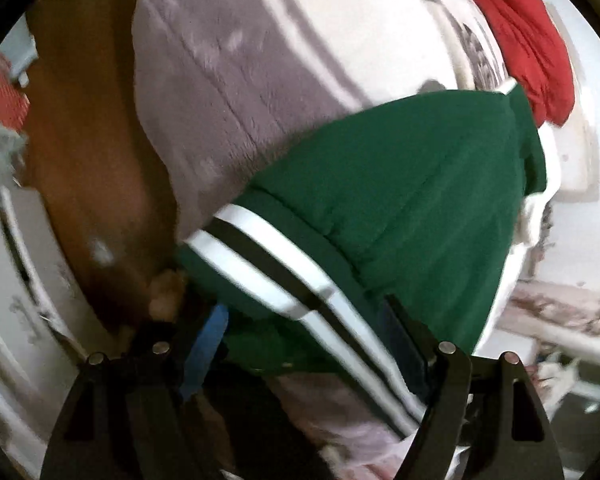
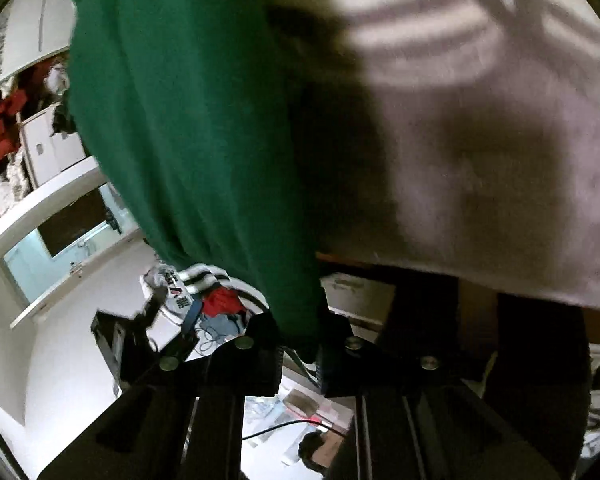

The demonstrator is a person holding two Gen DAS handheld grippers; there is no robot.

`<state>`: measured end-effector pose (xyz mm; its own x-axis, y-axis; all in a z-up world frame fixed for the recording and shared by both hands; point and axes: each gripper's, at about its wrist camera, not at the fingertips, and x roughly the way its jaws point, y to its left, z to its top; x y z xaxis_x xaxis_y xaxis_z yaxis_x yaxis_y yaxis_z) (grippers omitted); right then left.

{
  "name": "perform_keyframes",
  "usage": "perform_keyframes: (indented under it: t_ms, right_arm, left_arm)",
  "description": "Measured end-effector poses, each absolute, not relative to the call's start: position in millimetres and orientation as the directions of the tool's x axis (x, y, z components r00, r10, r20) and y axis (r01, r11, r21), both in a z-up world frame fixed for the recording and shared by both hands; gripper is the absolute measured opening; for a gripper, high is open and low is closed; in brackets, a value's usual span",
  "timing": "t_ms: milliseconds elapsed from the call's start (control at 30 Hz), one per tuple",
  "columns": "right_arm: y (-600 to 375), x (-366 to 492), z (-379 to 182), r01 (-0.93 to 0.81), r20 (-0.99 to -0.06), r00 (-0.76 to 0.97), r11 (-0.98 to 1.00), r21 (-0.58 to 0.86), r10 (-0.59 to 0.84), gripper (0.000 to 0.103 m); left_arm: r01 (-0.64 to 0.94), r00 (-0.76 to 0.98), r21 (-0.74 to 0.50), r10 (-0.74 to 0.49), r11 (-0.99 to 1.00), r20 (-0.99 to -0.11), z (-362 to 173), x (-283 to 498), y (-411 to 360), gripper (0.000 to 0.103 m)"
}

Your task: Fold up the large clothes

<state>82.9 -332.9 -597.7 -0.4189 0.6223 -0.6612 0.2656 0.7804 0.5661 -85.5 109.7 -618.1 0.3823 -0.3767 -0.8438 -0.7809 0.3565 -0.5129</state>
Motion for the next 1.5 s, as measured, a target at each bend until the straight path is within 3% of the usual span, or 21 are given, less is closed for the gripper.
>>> perform_keyframes:
  t_ms: [133, 200, 267, 433, 567, 667, 767, 833, 900, 967, 1000, 1133, 1267, 1333, 1500]
  right_arm:
    - [-316, 71, -595, 0.165, -0.743, -0.380, 0.831, 0.531, 0.551, 0.012]
    - [-324, 69, -600, 0.187, -0.749, -0.364, 0.831, 0.523, 0.553, 0.012]
    - [-320, 70, -597, 0.203, -0.751, -0.354, 0.830, 0.520, 0.557, 0.012]
    - [-334, 61, -573, 0.289, -0.704, -0.310, 0.769, 0.570, 0.638, 0.009]
    - [-318, 47, -569, 0.267, -0.679, -0.320, 0.750, 0.605, 0.661, 0.006]
    - [-302, 38, -608, 0.253, -0.707, -0.360, 0.793, 0.554, 0.608, 0.006]
    - [-289, 43, -644, 0.211, -0.715, -0.416, 0.824, 0.526, 0.563, 0.007]
    - [-289, 51, -640, 0.141, -0.726, -0.432, 0.835, 0.531, 0.535, 0.018]
    - [-299, 54, -627, 0.120, -0.713, -0.422, 0.814, 0.569, 0.560, 0.027]
    - [-317, 54, -616, 0.111, -0.715, -0.388, 0.800, 0.590, 0.581, 0.054]
    - [-325, 54, -613, 0.118, -0.713, -0.372, 0.793, 0.598, 0.594, 0.057]
    - [-344, 60, -628, 0.165, -0.679, -0.335, 0.751, 0.640, 0.653, 0.062]
    - [-337, 62, -638, 0.128, -0.686, -0.293, 0.739, 0.662, 0.666, 0.070]
    - [-338, 52, -638, 0.157, -0.685, -0.285, 0.738, 0.657, 0.671, 0.070]
    - [-367, 33, -628, 0.269, -0.615, -0.263, 0.669, 0.693, 0.743, 0.070]
  left_arm:
    - [-0.783, 0.429, -0.556, -0.404, 0.280, -0.808, -657, -75, 124, 0.076]
    - [-0.789, 0.422, -0.540, -0.379, 0.295, -0.824, -667, -67, 129, 0.070]
    - [-0.758, 0.448, -0.564, -0.368, 0.327, -0.815, -663, -60, 132, 0.015]
    - [-0.676, 0.571, -0.654, -0.319, 0.340, -0.757, -590, -67, 157, 0.012]
    - [-0.664, 0.575, -0.665, -0.336, 0.341, -0.746, -588, -72, 186, 0.012]
    - [-0.713, 0.474, -0.596, -0.374, 0.368, -0.797, -643, -65, 199, 0.012]
    - [-0.739, 0.442, -0.608, -0.471, 0.291, -0.763, -679, -60, 209, 0.019]
    - [-0.723, 0.435, -0.623, -0.504, 0.299, -0.746, -667, -57, 212, 0.023]
    - [-0.694, 0.400, -0.616, -0.511, 0.374, -0.761, -645, -58, 211, 0.034]
    - [-0.656, 0.380, -0.608, -0.500, 0.448, -0.778, -623, -59, 212, 0.060]
    - [-0.643, 0.373, -0.599, -0.488, 0.477, -0.789, -617, -62, 211, 0.062]
    - [-0.575, 0.299, -0.529, -0.441, 0.624, -0.846, -614, -44, 210, 0.062]
    - [-0.496, 0.227, -0.468, -0.411, 0.731, -0.883, -643, -8, 193, 0.062]
    - [-0.528, 0.179, -0.432, -0.402, 0.731, -0.898, -658, -2, 189, 0.062]
    - [-0.590, 0.256, -0.488, -0.424, 0.644, -0.869, -636, -42, 191, 0.062]
